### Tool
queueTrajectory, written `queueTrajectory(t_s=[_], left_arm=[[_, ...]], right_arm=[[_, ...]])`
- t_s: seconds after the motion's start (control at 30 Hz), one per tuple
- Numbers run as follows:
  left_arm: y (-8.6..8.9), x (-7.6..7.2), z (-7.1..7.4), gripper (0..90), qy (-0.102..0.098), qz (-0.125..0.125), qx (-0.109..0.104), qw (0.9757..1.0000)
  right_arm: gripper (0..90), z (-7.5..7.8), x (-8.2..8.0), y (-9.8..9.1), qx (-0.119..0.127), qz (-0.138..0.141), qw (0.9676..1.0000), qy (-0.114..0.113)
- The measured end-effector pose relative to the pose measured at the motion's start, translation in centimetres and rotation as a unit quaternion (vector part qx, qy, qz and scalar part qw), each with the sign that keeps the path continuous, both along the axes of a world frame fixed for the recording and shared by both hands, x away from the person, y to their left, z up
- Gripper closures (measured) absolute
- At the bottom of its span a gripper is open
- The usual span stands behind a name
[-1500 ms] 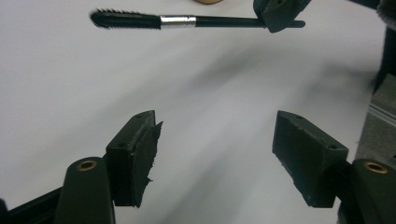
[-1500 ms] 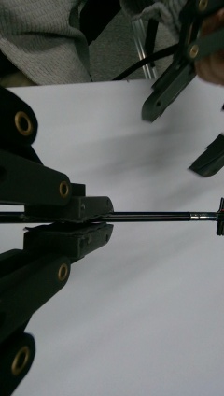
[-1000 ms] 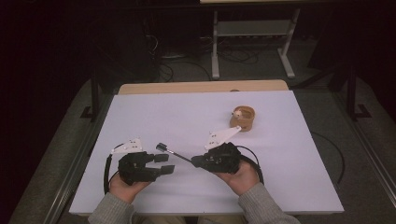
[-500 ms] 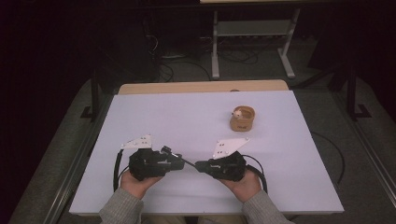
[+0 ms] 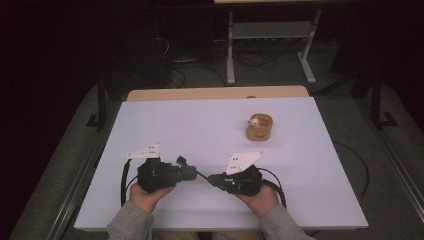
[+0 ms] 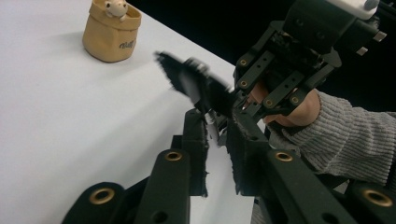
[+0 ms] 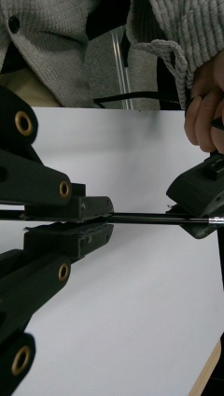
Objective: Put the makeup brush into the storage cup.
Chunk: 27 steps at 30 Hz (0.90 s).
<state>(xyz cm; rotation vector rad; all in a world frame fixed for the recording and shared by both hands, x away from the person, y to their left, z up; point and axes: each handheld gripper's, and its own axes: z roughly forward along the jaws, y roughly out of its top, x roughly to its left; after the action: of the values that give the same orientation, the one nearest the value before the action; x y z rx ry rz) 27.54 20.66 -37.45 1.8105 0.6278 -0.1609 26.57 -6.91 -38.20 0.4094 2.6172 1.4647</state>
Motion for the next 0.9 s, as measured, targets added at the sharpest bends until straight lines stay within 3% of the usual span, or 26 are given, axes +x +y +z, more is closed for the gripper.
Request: queueTrajectory(t_s=[0.27, 0.47, 0.63, 0.9], left_arm=[[-0.2, 0.2, -0.1, 84.1, 0.008, -0.010, -0.007, 0.9999], [-0.3, 0.2, -0.1, 85.0, 0.006, -0.010, -0.001, 0.9999], [-0.3, 0.2, 0.1, 85.5, 0.002, -0.013, 0.011, 0.9999], [-0.9, 0.0, 1.1, 85.7, -0.016, -0.020, 0.050, 0.9984]], right_arm=[[85.1, -0.2, -0.2, 0.3, -0.017, 0.006, 0.9997, -0.017], [85.0, -0.4, -0.1, 0.3, -0.017, 0.008, 0.9997, -0.016], [84.9, -0.5, 0.0, 0.3, -0.017, 0.011, 0.9997, -0.014], [83.6, -0.6, 0.4, 0.6, -0.013, 0.023, 0.9996, 0.005]])
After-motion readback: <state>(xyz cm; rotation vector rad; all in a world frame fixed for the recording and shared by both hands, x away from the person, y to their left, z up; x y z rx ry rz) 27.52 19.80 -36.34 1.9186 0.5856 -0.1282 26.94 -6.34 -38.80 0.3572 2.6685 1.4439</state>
